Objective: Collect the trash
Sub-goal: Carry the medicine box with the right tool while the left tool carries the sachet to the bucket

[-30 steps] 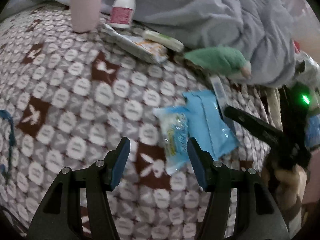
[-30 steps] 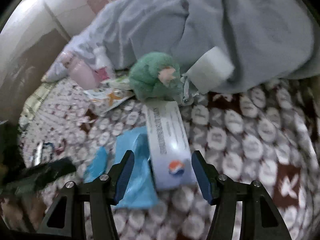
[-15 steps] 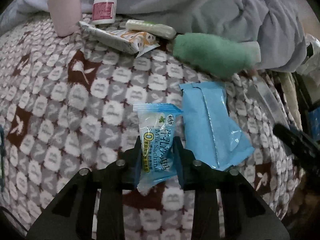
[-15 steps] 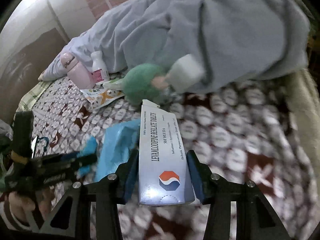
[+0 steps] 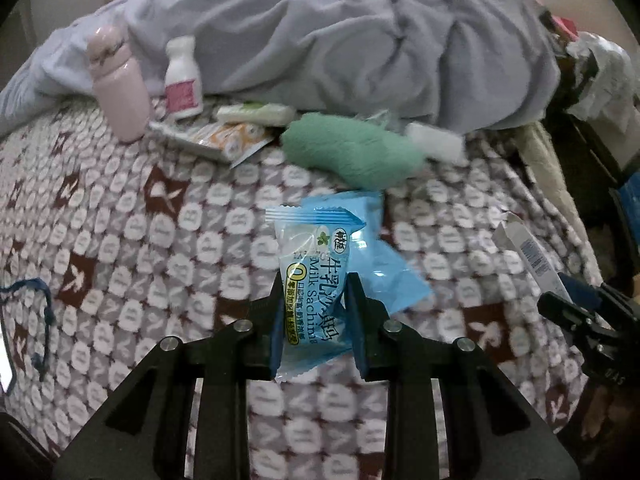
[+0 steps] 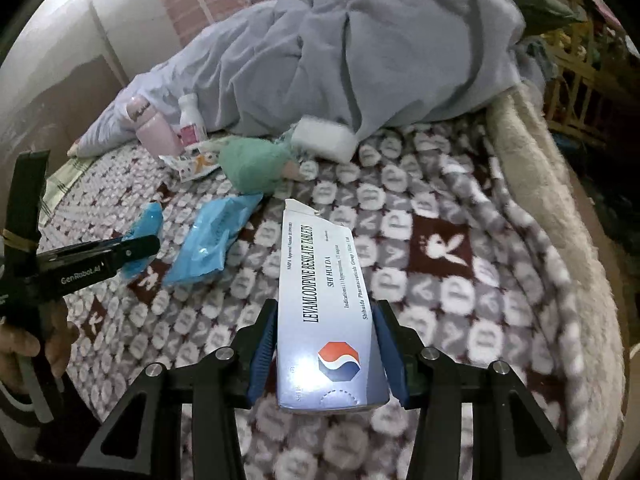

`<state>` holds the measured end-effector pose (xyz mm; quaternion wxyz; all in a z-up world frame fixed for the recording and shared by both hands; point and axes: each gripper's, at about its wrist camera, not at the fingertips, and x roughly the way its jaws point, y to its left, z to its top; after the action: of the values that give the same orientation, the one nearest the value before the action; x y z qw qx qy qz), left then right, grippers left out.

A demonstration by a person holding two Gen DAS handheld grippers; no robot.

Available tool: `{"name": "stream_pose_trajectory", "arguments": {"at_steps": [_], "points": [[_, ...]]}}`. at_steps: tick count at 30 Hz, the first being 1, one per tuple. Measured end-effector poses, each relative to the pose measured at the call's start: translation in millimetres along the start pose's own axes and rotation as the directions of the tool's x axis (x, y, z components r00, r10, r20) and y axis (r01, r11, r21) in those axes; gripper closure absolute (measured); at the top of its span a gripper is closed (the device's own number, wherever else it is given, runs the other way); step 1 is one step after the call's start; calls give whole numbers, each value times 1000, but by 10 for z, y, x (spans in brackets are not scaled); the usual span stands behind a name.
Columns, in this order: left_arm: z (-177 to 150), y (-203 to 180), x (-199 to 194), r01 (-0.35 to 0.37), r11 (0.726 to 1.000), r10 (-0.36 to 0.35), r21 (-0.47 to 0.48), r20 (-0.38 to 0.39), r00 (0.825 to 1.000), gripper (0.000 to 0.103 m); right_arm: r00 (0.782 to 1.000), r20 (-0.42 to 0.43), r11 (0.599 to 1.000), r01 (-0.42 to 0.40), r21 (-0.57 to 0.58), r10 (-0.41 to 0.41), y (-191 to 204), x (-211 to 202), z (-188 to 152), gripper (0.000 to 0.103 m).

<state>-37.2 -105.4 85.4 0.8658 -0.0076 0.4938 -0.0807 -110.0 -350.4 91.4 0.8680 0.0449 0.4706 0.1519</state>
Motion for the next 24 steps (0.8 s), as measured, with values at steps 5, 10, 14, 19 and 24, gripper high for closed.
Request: {"name": "stream_pose_trajectory", "arguments": {"at_steps": [5,10,14,19,24], "points": [[27,-264,-77,30,999,-30,39,7,1000,78,999,34,1000,14,10,-15,-79,-217,-80,57],[40,-670,-80,73,993,-73,92,2,997,78,997,70,999,30,41,-32,-255,-442,-141,57],[26,-1014,-77,100,985,-101,141,3,995,78,994,93,996,57,72,-64,-449,-610,-201,57],[0,-1416,-58,135,971,-138,199,0,990,78,987,119,988,89,123,-104,-720,-826,-299,57],[-18,-1882,-58,175,949,-179,262,-8,984,78,977,142,975,133,178,-160,-1024,-1069,-416,57]]}}
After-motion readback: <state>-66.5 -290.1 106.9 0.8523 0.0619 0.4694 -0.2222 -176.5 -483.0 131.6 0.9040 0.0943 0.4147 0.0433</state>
